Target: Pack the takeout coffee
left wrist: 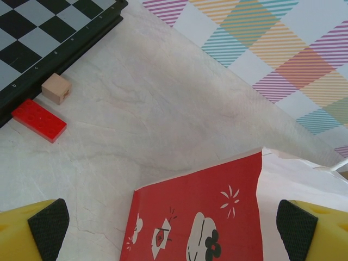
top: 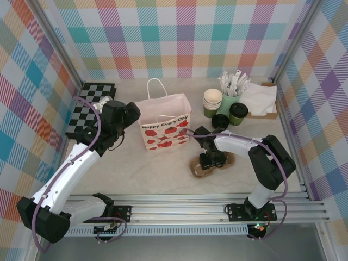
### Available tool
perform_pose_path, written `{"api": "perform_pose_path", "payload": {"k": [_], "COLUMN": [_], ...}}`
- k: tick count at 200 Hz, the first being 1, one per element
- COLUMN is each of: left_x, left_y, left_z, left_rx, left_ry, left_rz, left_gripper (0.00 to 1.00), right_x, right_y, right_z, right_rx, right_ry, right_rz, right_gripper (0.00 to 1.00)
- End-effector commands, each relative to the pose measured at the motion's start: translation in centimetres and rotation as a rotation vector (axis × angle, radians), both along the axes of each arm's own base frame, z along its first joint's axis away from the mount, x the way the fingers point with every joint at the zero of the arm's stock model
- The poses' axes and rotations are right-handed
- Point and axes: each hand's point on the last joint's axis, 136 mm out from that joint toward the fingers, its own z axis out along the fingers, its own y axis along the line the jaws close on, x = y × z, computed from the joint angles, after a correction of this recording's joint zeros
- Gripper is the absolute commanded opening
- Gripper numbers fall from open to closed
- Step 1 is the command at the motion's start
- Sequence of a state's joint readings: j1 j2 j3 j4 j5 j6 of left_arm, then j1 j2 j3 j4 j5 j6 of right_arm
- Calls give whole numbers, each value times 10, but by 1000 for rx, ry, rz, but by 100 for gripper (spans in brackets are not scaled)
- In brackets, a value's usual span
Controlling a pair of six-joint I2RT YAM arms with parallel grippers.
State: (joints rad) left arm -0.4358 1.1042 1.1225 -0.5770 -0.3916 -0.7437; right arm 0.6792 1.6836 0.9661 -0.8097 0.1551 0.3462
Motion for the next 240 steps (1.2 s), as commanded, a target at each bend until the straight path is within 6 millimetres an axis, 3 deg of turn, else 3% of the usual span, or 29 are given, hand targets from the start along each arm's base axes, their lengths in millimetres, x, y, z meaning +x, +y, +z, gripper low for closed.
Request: {"api": "perform_pose_path", "payload": {"k": [1,58,105,131,186,207,240], "left_x": [-4,-2,6,21,60,73,99], "left_y": [12,11,17,9,-28,-58,-67], "left_z": [-5,2,14,25,43,52,79], "left_rx": [26,33,136,161,206,295,354], "left_ry": [15,3,7,15,49,-51,-198], "left_rz": [39,31,27,-51,-349,-575,-686], "left_gripper": [100,100,100,100,100,100,98], "right_x": [1,4,4,3,8,16,34], "right_y": [4,4,-4,-9,-16,-11,-8], "right_z": [1,21,51,73,144,179,235], "right_rx": [-10,-1,22,37,92,169,229], "right_ry": [6,-39,-121,-166,-297,-335,-436], "right_rz": [23,9,-25,-39,-70,-103,-125], "right_gripper": [49,32,28,27,28,29,29]}}
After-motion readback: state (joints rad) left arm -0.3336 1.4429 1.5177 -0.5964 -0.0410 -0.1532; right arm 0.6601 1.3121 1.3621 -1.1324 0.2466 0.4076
